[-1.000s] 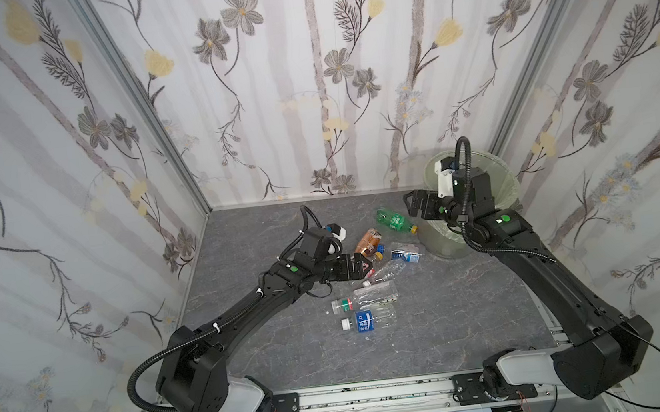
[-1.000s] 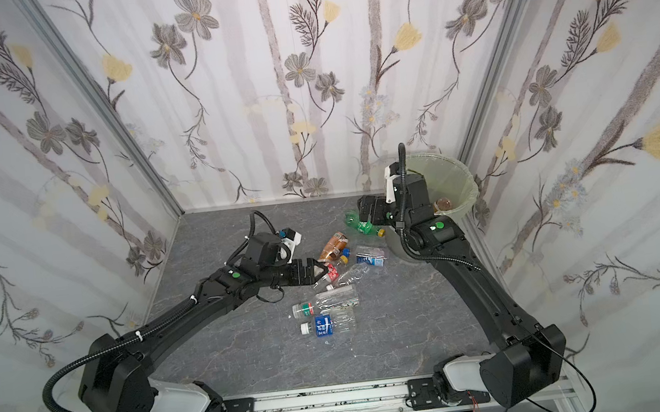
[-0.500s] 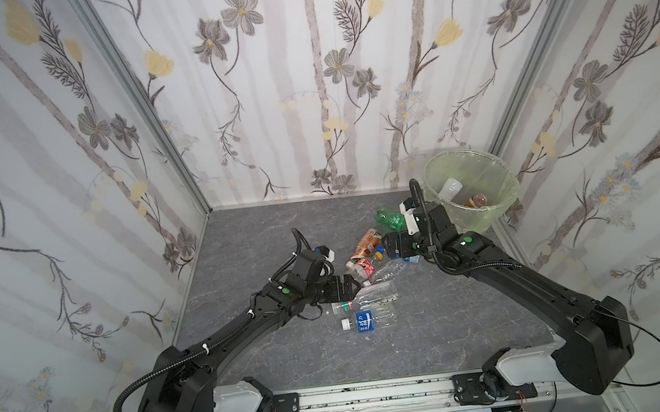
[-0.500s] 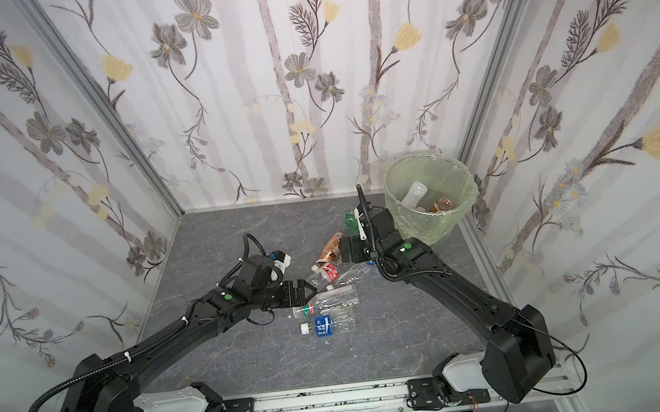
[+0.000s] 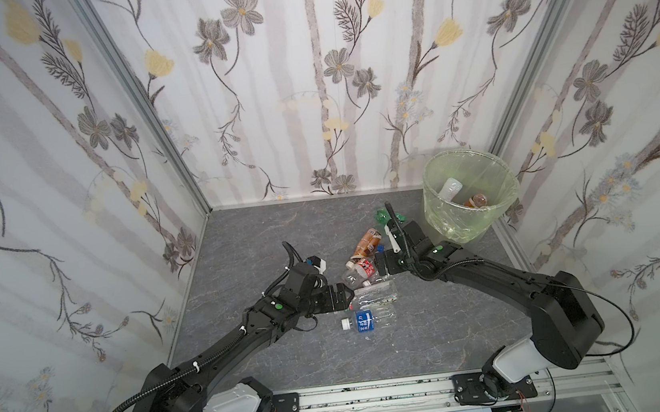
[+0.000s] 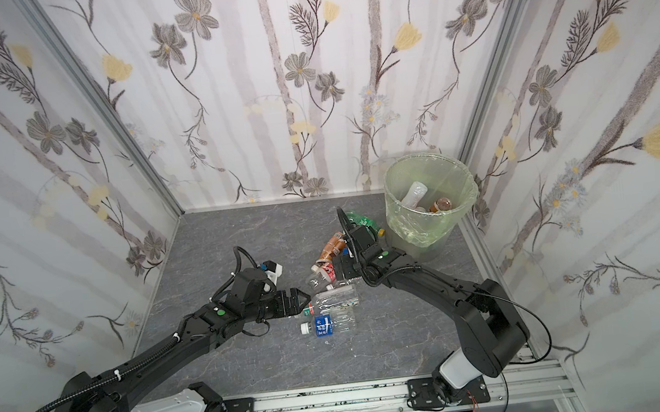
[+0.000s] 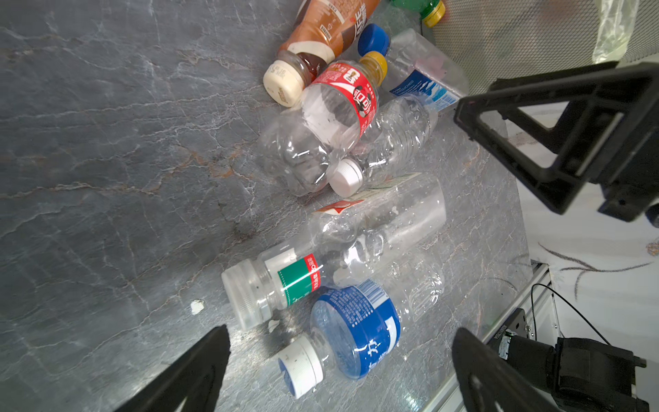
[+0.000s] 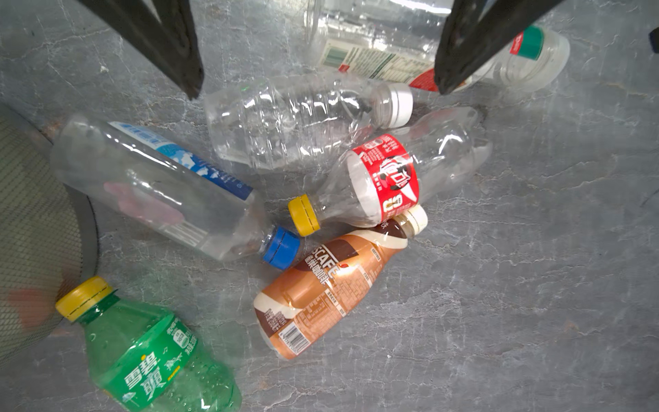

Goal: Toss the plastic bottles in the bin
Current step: 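Lower the left gripper toward the clear bottles while the right withdraws, then lower the right gripper onto the brown coffee bottle and close it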

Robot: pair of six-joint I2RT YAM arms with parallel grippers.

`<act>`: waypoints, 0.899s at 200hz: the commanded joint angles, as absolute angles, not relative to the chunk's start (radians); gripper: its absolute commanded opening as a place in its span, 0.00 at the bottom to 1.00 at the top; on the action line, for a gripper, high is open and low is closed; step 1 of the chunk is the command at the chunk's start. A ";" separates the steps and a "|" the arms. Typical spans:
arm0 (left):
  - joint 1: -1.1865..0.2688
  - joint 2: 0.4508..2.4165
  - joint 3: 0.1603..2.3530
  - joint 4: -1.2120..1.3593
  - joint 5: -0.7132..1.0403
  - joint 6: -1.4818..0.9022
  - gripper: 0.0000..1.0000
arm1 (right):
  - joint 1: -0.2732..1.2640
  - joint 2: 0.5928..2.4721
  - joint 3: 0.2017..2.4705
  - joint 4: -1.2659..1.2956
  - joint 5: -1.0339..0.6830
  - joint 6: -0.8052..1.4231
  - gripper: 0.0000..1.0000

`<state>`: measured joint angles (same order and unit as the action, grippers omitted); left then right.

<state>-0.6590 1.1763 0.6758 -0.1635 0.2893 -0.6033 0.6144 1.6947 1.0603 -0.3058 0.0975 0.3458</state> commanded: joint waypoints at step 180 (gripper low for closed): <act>-0.527 1.170 0.621 0.017 0.322 -0.633 1.00 | 0.525 2.233 1.565 -0.319 0.054 0.384 1.00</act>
